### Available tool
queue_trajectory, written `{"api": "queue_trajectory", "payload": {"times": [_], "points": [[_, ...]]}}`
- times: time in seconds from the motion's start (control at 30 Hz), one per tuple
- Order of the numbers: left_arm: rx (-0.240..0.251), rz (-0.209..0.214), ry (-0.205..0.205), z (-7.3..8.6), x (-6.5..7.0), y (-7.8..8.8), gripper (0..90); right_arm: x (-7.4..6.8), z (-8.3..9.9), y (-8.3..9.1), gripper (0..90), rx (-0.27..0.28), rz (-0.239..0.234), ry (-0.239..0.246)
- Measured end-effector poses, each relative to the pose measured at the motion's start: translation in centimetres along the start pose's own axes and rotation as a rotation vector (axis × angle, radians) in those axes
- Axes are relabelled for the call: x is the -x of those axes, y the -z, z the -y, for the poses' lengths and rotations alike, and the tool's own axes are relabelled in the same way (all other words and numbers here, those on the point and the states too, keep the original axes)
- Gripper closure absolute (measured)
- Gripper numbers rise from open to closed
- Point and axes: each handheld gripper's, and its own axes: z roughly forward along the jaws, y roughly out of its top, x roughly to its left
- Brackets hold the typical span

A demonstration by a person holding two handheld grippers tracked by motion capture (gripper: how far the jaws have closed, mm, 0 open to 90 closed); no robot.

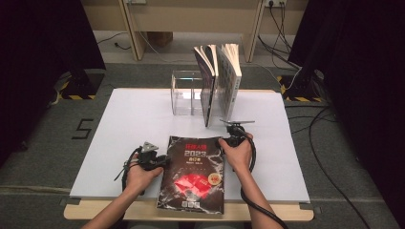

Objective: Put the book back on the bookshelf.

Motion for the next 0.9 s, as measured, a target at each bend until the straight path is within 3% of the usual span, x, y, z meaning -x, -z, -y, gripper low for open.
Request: {"api": "queue_trajectory", "payload": {"times": [0.2,0.6,0.8,0.9], "points": [[-0.002,-0.003,-0.004,0.0,0.0,0.0,70.0,-0.3,0.0,1.1,72.2,0.009,-0.044,0.025],[0.004,-0.004,0.003,0.0,0.0,0.0,70.3,-0.6,0.8,1.5,66.5,0.020,-0.102,-0.015],[0.004,-0.006,0.003,0.0,0.0,0.0,70.4,-0.8,1.4,1.5,66.4,-0.016,-0.136,-0.022],[0.005,-0.005,0.004,0.0,0.0,0.0,70.4,-0.9,1.7,1.6,70.1,0.009,-0.128,-0.016]]}}
